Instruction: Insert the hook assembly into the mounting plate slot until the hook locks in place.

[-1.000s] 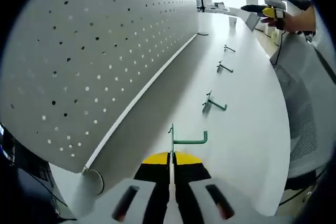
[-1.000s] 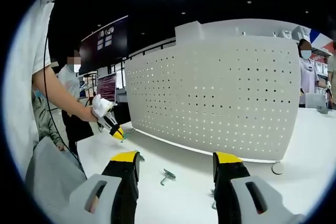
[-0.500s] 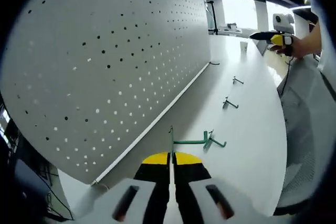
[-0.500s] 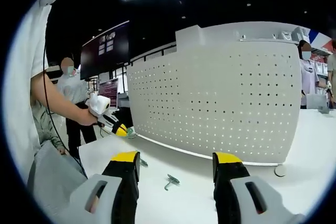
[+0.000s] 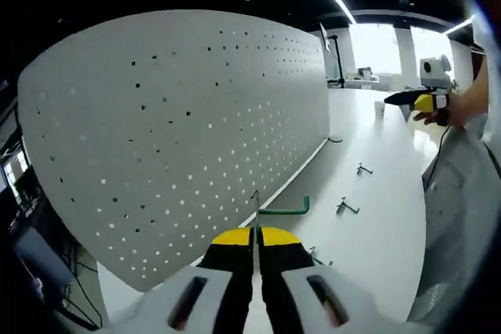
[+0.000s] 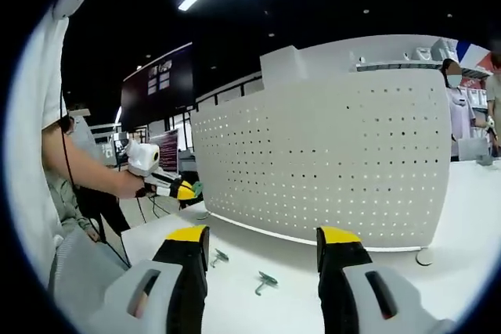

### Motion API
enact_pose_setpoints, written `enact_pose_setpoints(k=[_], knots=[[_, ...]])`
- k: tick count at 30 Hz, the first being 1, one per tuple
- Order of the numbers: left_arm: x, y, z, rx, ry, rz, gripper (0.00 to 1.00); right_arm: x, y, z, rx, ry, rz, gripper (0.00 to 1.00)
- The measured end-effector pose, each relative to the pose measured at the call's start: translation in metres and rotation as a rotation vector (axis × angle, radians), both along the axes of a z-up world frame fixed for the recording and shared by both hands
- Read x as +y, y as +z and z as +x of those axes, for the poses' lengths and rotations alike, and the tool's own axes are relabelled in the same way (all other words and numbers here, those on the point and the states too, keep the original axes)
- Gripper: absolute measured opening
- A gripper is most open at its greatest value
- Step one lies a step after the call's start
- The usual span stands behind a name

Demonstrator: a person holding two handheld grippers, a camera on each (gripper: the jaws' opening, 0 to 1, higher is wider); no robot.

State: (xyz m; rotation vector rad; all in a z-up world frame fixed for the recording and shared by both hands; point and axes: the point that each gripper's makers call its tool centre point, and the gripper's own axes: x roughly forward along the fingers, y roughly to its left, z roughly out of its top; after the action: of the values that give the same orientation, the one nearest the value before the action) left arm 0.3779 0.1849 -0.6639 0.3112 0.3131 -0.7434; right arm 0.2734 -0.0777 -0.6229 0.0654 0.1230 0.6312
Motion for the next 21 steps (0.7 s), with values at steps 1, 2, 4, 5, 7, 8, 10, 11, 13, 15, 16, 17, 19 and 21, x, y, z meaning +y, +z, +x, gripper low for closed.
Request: enact_pose_setpoints(k=[1,2,4,5,7,8,10,11,13,15,16,17,19,21], knots=[[-0.001,0.003,0.000,-0.006,0.007,-0.021,0.01,0.003,0.001,-0.001,-0.003,0.006,0.001,0.53],[-0.002,0.006,-0.001,-0.014,0.012,-0.031,0.01,0.004,0.002,-0.002,-0.003,0.008,0.004,0.53],[-0.004,0.011,-0.001,-0.027,0.028,-0.047,0.01,0.008,0.003,-0.004,-0.007,0.014,0.008,0.53],[-0.007,0.016,-0.003,-0.032,0.030,-0.072,0.01,0.009,0.004,-0.004,-0.008,0.016,0.012,0.53],[-0.010,0.019,-0.005,-0.043,0.032,-0.077,0.01,0.013,0.006,-0.006,-0.010,0.022,0.018,0.53],[-0.012,0.021,-0.006,-0.050,0.031,-0.078,0.01,0.015,0.008,-0.007,-0.015,0.026,0.020,0.53],[-0.015,0.028,-0.008,-0.061,0.035,-0.100,0.01,0.016,0.010,-0.007,-0.018,0.026,0.031,0.53],[-0.016,0.032,-0.009,-0.073,0.043,-0.116,0.01,0.016,0.011,-0.007,-0.020,0.026,0.033,0.53],[-0.019,0.039,-0.010,-0.085,0.052,-0.147,0.01,0.016,0.012,-0.007,-0.025,0.024,0.037,0.52],[-0.022,0.044,-0.013,-0.097,0.052,-0.152,0.01,0.017,0.014,-0.009,-0.029,0.026,0.040,0.52],[-0.024,0.048,-0.014,-0.103,0.058,-0.170,0.01,0.018,0.014,-0.009,-0.030,0.027,0.041,0.52],[-0.026,0.051,-0.015,-0.112,0.057,-0.183,0.01,0.018,0.015,-0.010,-0.032,0.029,0.041,0.52],[-0.028,0.055,-0.017,-0.126,0.062,-0.195,0.01,0.020,0.018,-0.011,-0.036,0.031,0.046,0.52],[-0.030,0.062,-0.018,-0.141,0.069,-0.220,0.01,0.020,0.020,-0.012,-0.038,0.032,0.053,0.51]])
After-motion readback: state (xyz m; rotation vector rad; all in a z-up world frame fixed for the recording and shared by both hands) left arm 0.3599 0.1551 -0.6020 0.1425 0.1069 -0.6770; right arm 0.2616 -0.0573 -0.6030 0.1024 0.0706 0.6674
